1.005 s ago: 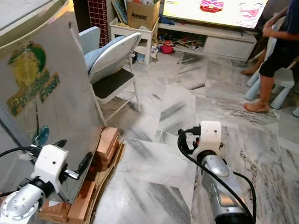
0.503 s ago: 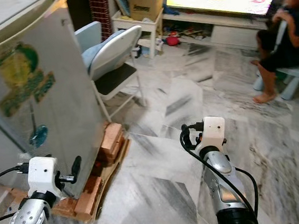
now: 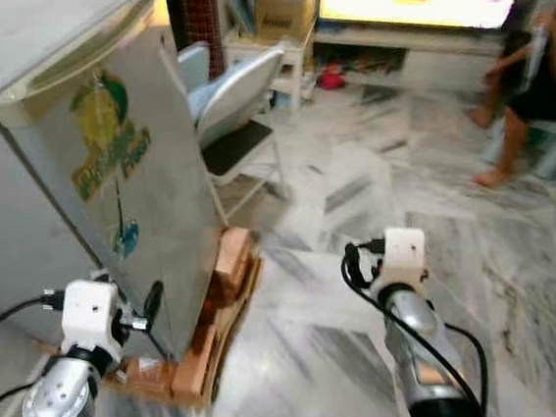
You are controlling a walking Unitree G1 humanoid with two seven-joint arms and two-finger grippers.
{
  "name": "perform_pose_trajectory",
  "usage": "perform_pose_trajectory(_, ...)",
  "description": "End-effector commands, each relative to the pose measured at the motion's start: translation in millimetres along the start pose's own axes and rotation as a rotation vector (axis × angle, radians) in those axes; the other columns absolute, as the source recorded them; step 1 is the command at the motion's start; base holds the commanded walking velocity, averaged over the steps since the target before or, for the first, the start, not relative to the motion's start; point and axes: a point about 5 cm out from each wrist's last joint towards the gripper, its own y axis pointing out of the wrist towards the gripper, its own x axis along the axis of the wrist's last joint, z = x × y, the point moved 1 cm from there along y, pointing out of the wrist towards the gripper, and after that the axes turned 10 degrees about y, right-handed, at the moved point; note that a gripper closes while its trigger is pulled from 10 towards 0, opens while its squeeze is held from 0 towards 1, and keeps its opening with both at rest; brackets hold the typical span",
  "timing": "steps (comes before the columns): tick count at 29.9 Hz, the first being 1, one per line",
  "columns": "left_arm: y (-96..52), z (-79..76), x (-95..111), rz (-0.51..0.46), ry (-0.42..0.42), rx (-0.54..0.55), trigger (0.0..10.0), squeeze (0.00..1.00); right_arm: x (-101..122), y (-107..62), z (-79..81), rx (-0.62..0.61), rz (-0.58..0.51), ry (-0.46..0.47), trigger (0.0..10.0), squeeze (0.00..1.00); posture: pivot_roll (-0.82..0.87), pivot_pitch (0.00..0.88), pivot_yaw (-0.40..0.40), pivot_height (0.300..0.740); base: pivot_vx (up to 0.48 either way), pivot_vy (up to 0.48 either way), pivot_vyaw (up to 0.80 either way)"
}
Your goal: Restocking fridge
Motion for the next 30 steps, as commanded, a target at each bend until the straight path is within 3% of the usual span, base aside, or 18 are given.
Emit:
perform_pose_trajectory(1,0.1,5.0,0,-0.004,0.012,0.015,10.0,0.00,5,2.4,4.8,0.006,-0.018,-0.004,10.0,0.00,0.11,0.000,-0.062,0.740,0.000,0.000,0.00)
perform_pose_trajectory(7,3.5,8.9,-1,-0.010,0.029,0.019,10.0,0.00,7,2.7,6.1,0.008,-0.016,-0.006,10.0,0.00,0.11,0.000,-0.065,0.740,0.000,0.000,0.00)
perform_pose_trajectory(11,7.5,14.6,1,-0.019,0.040,0.047,10.0,0.00,6,2.8,8.3,0.014,-0.013,-0.011,10.0,0.00,0.11,0.000,-0.064,0.740,0.000,0.000,-0.64)
perform_pose_trajectory(14,11.4,17.5,1,-0.026,-0.024,0.055,10.0,0.00,7,3.3,9.0,0.015,-0.014,-0.013,10.0,0.00,0.10,0.000,-0.066,0.740,0.000,0.000,-0.80)
perform_pose_trajectory(18,13.5,16.4,-3,-0.009,-0.043,0.063,10.0,0.00,6,3.3,10.2,0.017,-0.011,-0.013,10.0,0.00,0.10,0.000,-0.067,0.740,0.000,0.000,-0.80)
perform_pose_trajectory(22,20.1,28.0,-9,0.028,-0.133,0.099,10.0,0.00,6,3.3,9.7,0.018,-0.010,-0.010,10.0,0.00,0.10,0.000,-0.074,0.740,0.000,0.000,-0.70)
perform_pose_trajectory(30,35.9,47.1,-13,0.050,-0.140,0.176,10.0,0.00,7,3.1,9.7,0.021,-0.015,-0.014,10.0,0.00,0.08,0.000,-0.074,0.740,0.000,0.000,-0.10)
